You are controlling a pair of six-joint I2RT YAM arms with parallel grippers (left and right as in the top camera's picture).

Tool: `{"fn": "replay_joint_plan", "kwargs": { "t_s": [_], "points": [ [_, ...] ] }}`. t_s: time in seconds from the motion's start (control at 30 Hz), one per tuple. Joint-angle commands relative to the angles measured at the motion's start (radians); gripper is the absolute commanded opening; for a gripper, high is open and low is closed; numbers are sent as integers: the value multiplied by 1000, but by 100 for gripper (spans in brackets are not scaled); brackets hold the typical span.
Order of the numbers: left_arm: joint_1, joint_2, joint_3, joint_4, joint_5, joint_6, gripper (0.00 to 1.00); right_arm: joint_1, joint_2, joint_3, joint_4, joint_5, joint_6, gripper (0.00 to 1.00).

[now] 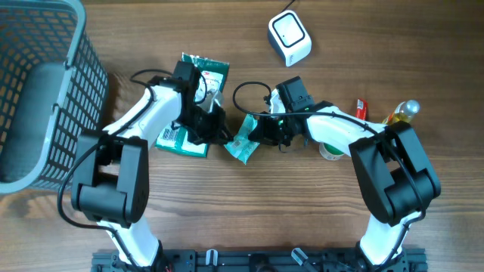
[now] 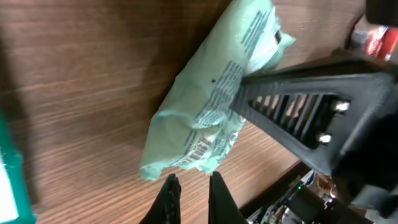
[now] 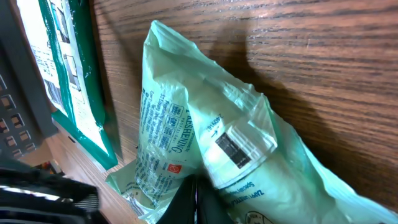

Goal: Scan the item barcode

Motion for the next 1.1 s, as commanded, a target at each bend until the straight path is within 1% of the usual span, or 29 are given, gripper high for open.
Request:
{"fn": "replay_joint_plan", "kwargs": {
  "t_s": [0.0, 0.1, 0.23, 0.27, 0.33, 0.4, 0.47, 0.53, 0.57, 0.67, 0.73, 0.9, 1.07],
  "points": [
    [-5, 11, -67, 52, 39, 19, 4, 15, 80, -31, -16, 116, 0, 5],
    [-4, 56, -111, 124, 38, -7, 4, 15, 80, -31, -16, 116, 0, 5],
    [-4, 125, -118, 162, 36, -7, 4, 15, 80, -31, -16, 116, 0, 5],
    [-3, 145, -118, 175, 14, -19, 4, 15, 80, -31, -16, 116, 0, 5],
    [-3, 176, -118, 189, -87, -81, 4, 15, 80, -31, -16, 116, 1, 5],
    [-3, 186, -118, 187, -134, -86, 4, 15, 80, -31, -17, 116, 0, 5],
    [-3, 187, -118, 173, -175, -93, 4, 15, 80, -31, -16, 116, 0, 5],
    [8, 187, -118, 152, -260, -154, 4, 15, 80, -31, -16, 116, 0, 5],
    [34, 185, -117, 130, -285, -165, 4, 15, 80, -31, -16, 116, 0, 5],
    [69, 164, -89, 69, -285, -164, 4, 15, 80, -31, -16, 116, 1, 5],
    [87, 110, -51, 22, -285, -161, 4, 15, 80, -31, -14, 116, 1, 5],
    [84, -44, -31, 6, -276, -161, 4, 15, 80, -31, -14, 116, 1, 5],
    [56, -24, -45, -6, -249, -153, 4, 15, 80, -31, -12, 116, 2, 5]
  ]
}}
